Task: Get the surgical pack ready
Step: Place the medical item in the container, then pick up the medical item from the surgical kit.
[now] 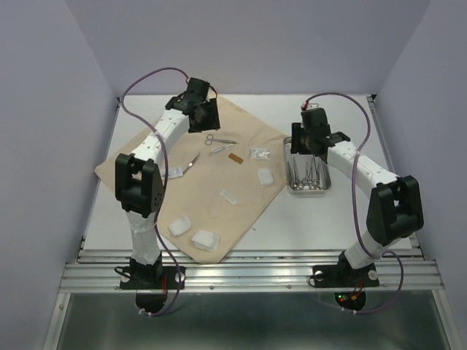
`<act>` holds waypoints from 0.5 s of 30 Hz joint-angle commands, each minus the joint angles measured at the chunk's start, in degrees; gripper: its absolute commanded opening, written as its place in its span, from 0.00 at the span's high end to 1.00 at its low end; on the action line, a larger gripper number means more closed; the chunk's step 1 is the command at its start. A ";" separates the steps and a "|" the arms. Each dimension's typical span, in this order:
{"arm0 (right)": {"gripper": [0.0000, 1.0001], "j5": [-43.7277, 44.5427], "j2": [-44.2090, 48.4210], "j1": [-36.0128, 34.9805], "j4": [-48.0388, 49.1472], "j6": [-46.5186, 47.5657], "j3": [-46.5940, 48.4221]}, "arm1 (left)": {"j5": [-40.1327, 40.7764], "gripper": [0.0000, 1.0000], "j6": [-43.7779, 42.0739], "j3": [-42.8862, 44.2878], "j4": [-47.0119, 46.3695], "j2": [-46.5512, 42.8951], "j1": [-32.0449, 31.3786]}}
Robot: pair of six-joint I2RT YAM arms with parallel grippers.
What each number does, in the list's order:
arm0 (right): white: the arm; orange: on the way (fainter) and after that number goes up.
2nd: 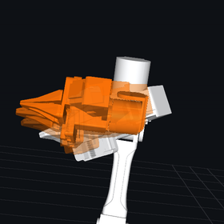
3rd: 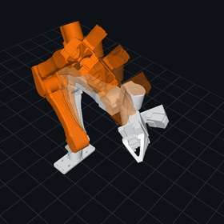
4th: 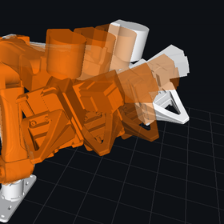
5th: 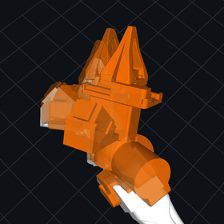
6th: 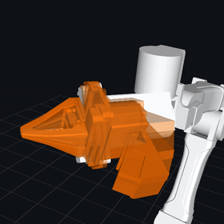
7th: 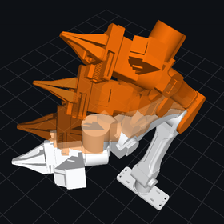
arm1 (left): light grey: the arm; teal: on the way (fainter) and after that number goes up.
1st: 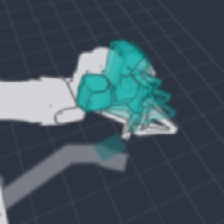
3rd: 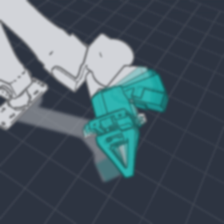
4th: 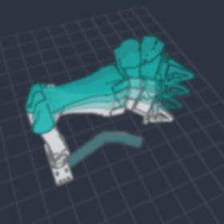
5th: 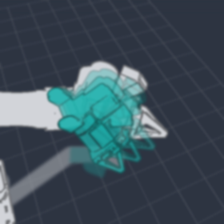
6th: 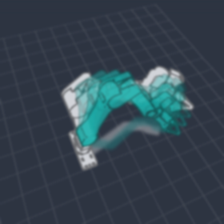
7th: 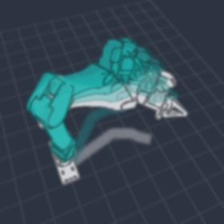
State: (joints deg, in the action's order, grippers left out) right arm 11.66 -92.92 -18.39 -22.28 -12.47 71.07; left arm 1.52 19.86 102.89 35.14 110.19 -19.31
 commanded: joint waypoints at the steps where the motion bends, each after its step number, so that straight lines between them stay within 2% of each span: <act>1: 0.47 -2.34 1.52 0.29 -0.66 -0.45 1.44 | 2.59 0.31 -3.06 9.50 1.60 7.65 -2.75; 5: 0.47 -2.70 2.48 0.29 -1.45 -0.71 0.92 | 2.36 0.34 -10.26 20.22 2.05 17.05 -3.63; 9: 0.47 -2.61 3.80 0.29 -2.59 -0.63 0.83 | 0.33 0.34 -19.48 23.32 1.87 20.67 -3.72; 15: 0.47 -3.49 2.93 0.29 -4.08 -0.19 1.70 | 0.24 0.29 -26.35 23.23 0.90 23.93 -3.98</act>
State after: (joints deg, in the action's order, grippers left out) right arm 9.30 -91.44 -18.39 -25.19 -12.69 71.09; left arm 1.89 0.67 122.89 36.36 134.15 -23.46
